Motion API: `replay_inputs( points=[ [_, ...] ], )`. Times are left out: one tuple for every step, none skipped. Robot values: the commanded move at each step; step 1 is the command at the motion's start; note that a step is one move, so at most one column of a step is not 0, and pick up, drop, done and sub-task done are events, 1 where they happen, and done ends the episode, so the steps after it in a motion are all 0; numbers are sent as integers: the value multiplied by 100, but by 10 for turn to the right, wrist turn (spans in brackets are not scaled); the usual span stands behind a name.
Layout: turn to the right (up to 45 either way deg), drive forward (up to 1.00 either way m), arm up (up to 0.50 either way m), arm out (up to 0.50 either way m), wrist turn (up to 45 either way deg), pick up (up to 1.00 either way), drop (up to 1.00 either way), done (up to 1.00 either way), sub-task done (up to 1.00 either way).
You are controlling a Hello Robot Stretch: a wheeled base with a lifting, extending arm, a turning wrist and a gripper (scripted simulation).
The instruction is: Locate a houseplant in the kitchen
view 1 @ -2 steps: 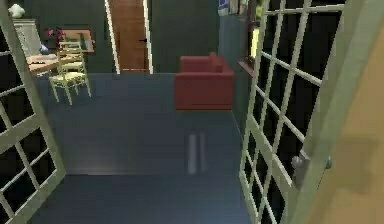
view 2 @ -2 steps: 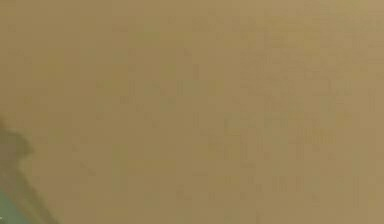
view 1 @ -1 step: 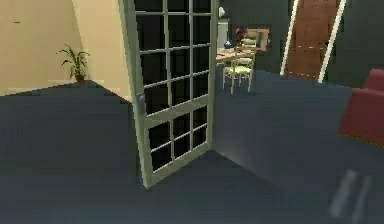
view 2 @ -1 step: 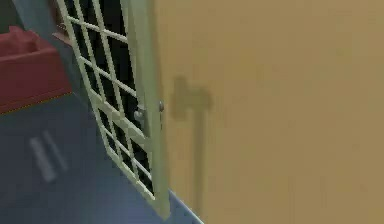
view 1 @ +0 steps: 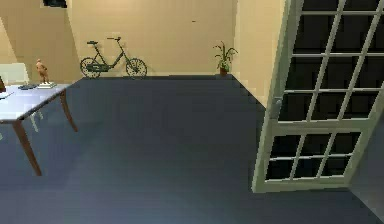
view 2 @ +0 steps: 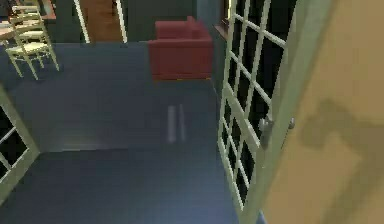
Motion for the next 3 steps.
replay_inputs(
  points=[
    [0, 100, 0, 0, 0, 0, 0, 0, 0],
    [0, 65, 0, 0, 0, 0, 0, 0, 0],
    [0, 100, 0, 0, 0, 0, 0, 0, 0]
  ],
)
